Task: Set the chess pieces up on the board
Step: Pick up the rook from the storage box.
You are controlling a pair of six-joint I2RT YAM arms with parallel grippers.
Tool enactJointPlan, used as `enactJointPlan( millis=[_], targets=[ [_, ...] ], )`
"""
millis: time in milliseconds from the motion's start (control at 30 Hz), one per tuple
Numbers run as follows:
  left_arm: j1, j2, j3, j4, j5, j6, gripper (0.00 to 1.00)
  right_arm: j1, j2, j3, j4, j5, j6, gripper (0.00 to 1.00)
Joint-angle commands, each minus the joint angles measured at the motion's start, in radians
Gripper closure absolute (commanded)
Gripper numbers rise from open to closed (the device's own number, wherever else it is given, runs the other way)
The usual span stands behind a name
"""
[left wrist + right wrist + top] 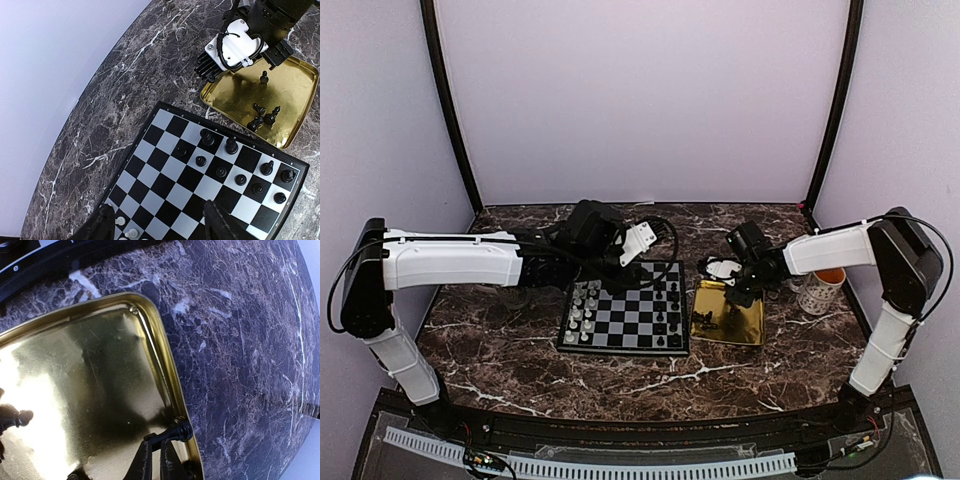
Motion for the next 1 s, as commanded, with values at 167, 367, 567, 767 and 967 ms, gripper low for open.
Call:
enactJointPlan(
  millis=[167,367,567,767,967],
  targets=[
    [-0.008,0.005,0.013,0.007,-0.010,0.016,0.37,-0.052,-0.027,0.054,-0.047,-0.105,0.064,0.98],
    [-0.010,0.008,0.012,0.006,-0.011,0.015,0.37,-0.092,-0.040,0.085,-0.105,-0.206,0.098,1.00],
    [-0.011,0.012,0.013,0.005,-0.012,0.017,0.37,-0.118,-0.044,0.134,-0.204,-0.373,0.127,1.00],
    [-0.011,0.015,0.013,0.005,-0.012,0.016,0.37,-0.119,-0.028,0.202,-0.324,-0.540,0.147,1.00],
    [-0.013,0.019,0.013,0.004,-0.012,0.017,0.37,-0.121,-0.014,0.254,-0.464,-0.763,0.156,0.99]
  ],
)
